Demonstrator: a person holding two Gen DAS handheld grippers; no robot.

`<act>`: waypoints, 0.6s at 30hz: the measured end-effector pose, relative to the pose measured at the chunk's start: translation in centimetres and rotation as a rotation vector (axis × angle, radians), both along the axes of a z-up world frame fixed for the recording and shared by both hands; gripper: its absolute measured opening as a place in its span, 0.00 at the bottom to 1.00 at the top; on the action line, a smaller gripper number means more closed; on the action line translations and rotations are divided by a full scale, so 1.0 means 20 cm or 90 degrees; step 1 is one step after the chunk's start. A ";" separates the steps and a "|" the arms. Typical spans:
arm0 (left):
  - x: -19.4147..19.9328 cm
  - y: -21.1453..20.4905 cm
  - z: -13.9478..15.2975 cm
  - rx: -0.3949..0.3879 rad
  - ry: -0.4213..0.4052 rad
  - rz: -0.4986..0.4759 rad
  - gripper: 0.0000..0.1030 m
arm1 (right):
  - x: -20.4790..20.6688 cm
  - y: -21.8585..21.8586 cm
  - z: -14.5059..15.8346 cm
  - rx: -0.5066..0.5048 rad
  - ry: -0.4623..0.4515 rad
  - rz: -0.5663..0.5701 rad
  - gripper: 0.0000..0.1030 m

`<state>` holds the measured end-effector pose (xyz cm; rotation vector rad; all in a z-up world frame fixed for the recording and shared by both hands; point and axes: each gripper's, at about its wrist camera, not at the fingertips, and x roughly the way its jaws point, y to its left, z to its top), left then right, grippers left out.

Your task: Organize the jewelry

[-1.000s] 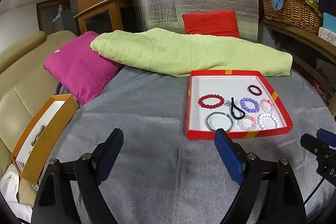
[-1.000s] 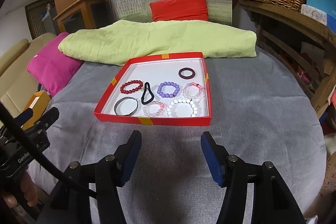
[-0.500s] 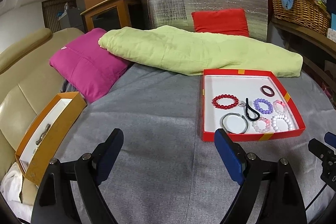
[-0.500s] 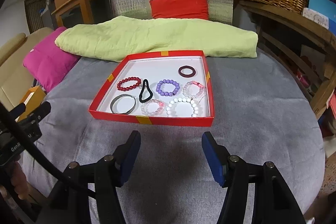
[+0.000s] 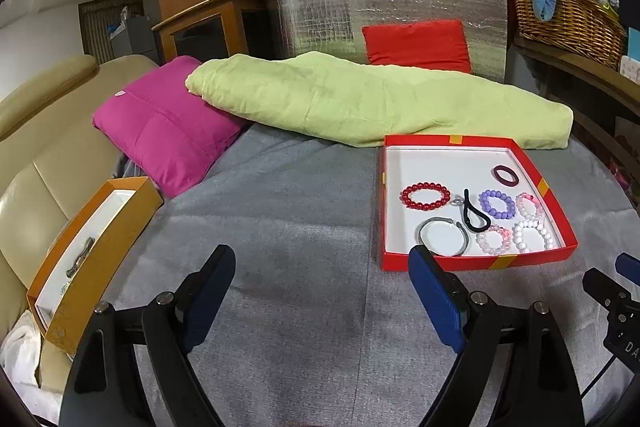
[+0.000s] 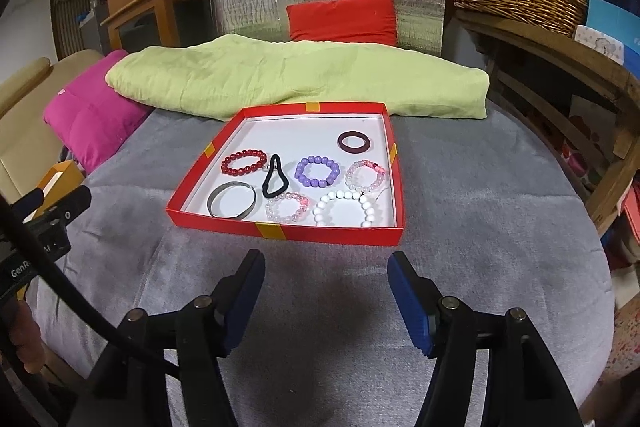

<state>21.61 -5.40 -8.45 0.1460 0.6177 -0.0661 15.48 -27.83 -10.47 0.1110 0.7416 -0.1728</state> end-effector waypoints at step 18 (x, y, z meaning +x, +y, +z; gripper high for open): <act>0.00 -0.01 0.00 -0.003 0.006 0.000 0.86 | -0.02 0.02 0.00 -0.017 -0.011 0.009 0.66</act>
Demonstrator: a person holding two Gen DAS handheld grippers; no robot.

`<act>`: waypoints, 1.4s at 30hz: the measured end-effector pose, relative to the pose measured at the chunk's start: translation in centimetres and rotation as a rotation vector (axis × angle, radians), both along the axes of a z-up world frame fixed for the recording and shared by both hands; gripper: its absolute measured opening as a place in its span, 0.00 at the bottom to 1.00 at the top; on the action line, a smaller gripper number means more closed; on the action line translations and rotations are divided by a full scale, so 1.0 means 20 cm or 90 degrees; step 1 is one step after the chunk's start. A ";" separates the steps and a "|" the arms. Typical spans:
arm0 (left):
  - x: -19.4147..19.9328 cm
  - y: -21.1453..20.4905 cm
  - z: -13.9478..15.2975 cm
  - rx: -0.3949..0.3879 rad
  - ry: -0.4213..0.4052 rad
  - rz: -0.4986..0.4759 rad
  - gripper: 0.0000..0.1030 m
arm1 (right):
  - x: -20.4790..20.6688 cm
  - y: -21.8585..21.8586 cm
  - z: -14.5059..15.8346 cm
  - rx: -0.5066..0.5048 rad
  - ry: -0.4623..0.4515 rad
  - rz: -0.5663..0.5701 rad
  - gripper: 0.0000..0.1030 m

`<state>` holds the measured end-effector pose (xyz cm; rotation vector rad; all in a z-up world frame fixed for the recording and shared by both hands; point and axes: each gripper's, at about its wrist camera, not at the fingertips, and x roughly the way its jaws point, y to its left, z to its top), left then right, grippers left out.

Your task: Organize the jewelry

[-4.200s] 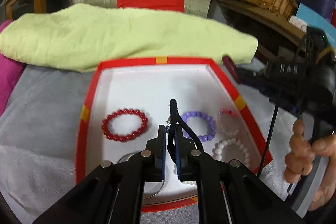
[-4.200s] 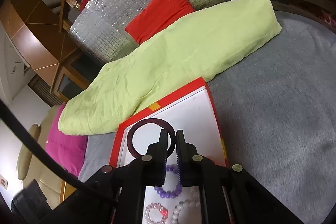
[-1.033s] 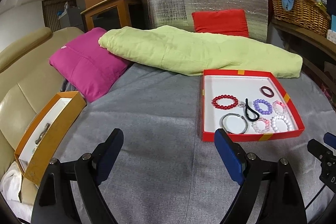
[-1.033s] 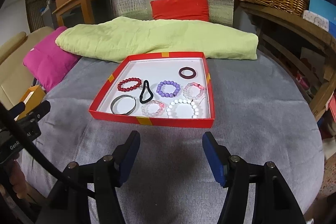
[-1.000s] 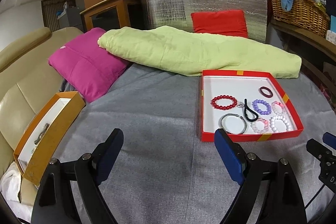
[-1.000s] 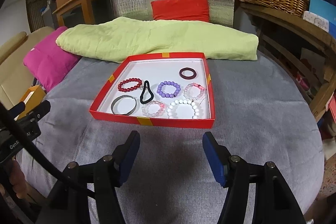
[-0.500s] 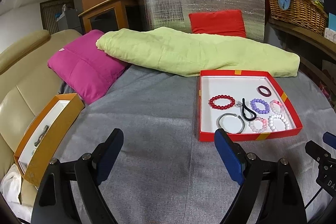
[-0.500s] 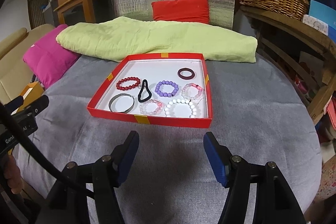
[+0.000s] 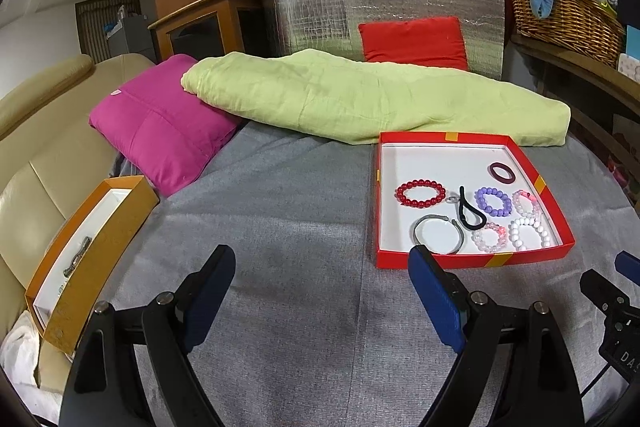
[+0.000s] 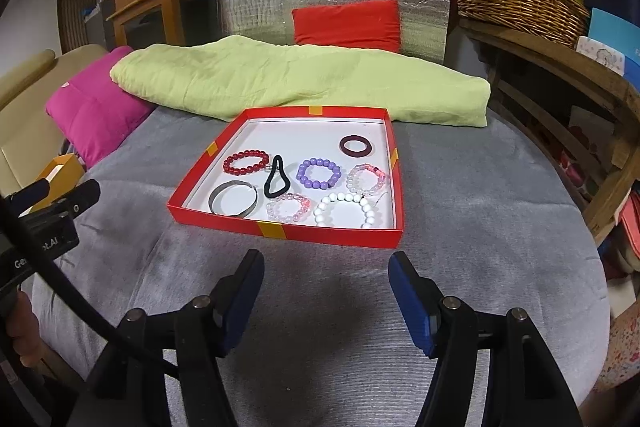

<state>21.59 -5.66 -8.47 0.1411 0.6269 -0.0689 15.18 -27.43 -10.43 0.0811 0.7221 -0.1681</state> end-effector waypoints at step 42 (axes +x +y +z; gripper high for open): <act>0.01 0.04 0.00 -0.013 0.010 0.011 0.86 | 0.02 0.03 -0.01 0.015 -0.010 -0.002 0.67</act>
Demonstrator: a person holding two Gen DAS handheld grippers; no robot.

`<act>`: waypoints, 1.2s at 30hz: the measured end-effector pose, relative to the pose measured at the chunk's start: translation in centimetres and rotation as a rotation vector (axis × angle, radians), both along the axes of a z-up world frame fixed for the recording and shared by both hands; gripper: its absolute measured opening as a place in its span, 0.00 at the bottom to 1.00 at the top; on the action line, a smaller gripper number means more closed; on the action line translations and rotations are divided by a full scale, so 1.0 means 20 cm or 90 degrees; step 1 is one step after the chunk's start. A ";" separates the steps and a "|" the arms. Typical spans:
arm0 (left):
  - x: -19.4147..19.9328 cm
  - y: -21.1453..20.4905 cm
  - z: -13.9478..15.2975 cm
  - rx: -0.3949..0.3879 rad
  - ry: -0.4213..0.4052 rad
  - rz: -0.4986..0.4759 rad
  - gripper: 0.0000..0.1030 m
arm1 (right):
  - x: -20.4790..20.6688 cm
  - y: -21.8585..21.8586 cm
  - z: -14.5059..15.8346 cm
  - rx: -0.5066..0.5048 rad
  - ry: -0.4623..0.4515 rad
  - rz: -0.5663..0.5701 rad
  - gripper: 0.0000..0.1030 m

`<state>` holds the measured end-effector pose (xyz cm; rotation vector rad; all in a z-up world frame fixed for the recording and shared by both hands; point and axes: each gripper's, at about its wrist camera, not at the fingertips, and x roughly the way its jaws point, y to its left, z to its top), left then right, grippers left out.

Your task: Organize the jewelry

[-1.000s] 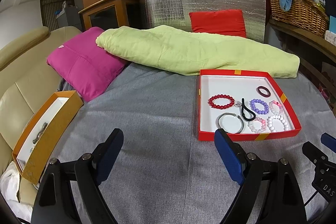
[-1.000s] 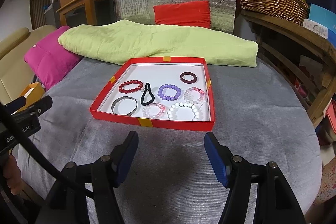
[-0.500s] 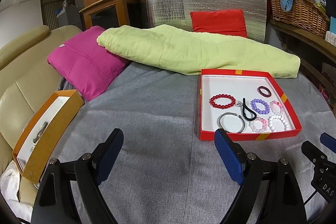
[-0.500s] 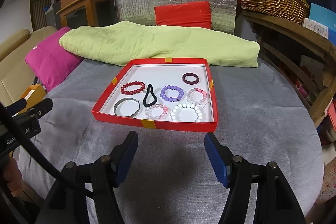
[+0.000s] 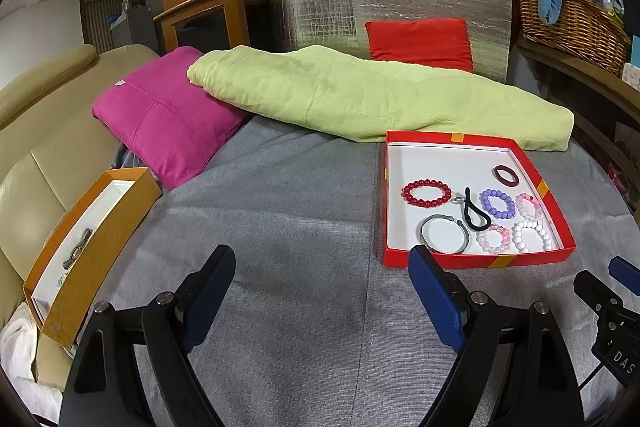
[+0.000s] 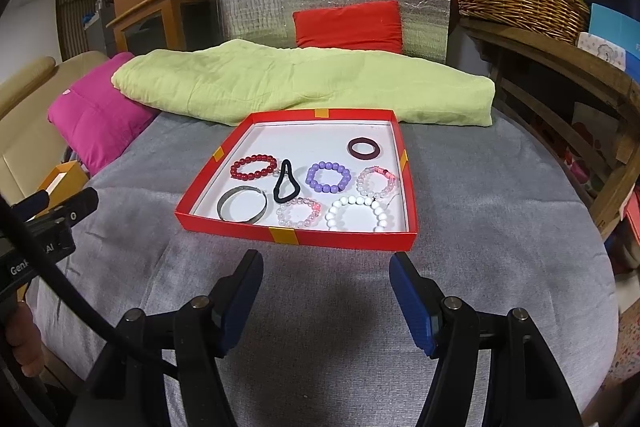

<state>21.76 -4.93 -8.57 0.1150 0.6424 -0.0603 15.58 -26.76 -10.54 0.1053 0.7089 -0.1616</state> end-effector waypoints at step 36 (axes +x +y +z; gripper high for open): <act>-0.01 0.05 0.01 0.001 -0.001 0.011 0.86 | 0.02 0.05 0.01 0.012 -0.017 0.009 0.67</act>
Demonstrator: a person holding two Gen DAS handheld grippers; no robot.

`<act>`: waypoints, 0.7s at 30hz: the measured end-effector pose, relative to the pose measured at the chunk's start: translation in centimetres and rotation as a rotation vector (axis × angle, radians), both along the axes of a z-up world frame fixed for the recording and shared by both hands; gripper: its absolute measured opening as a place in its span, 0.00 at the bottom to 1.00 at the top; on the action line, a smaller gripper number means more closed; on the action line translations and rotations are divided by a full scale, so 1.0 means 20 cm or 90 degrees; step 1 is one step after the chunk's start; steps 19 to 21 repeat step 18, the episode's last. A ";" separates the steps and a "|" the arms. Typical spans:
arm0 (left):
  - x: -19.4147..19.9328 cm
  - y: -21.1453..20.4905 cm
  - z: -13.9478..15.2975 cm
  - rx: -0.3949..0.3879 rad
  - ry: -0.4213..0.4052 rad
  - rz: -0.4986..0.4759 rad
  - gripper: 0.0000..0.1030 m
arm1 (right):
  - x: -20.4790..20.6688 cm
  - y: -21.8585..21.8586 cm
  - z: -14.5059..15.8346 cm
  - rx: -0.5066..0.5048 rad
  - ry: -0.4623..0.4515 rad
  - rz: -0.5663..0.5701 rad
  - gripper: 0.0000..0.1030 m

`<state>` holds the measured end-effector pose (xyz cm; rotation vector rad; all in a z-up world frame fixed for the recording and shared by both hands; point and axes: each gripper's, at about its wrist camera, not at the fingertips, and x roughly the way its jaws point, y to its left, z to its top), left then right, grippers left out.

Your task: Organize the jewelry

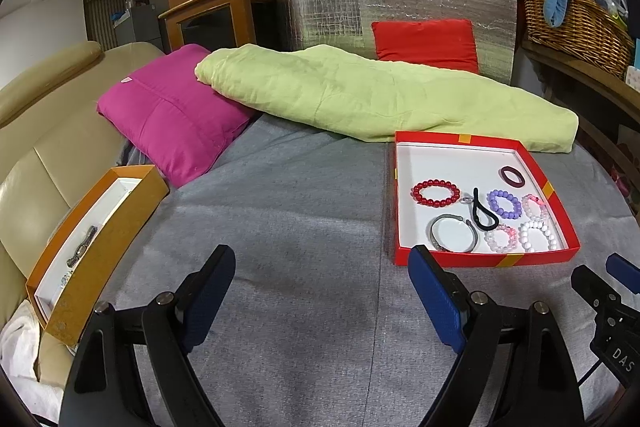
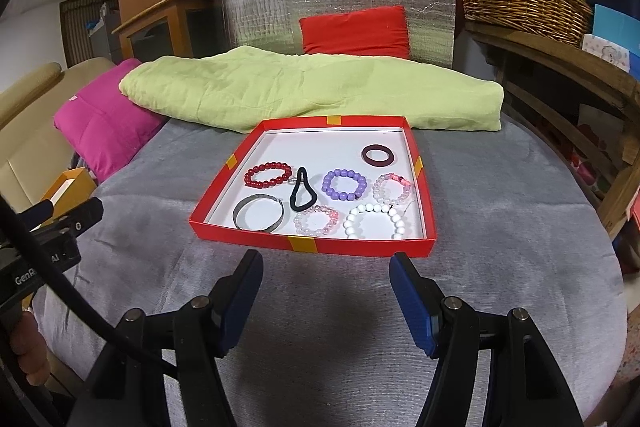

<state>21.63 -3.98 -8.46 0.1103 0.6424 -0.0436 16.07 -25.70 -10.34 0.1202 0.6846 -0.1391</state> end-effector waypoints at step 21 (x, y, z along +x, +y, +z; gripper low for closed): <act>0.02 -0.01 -0.03 0.005 0.010 -0.014 0.86 | 0.02 -0.03 -0.02 0.007 0.005 -0.002 0.67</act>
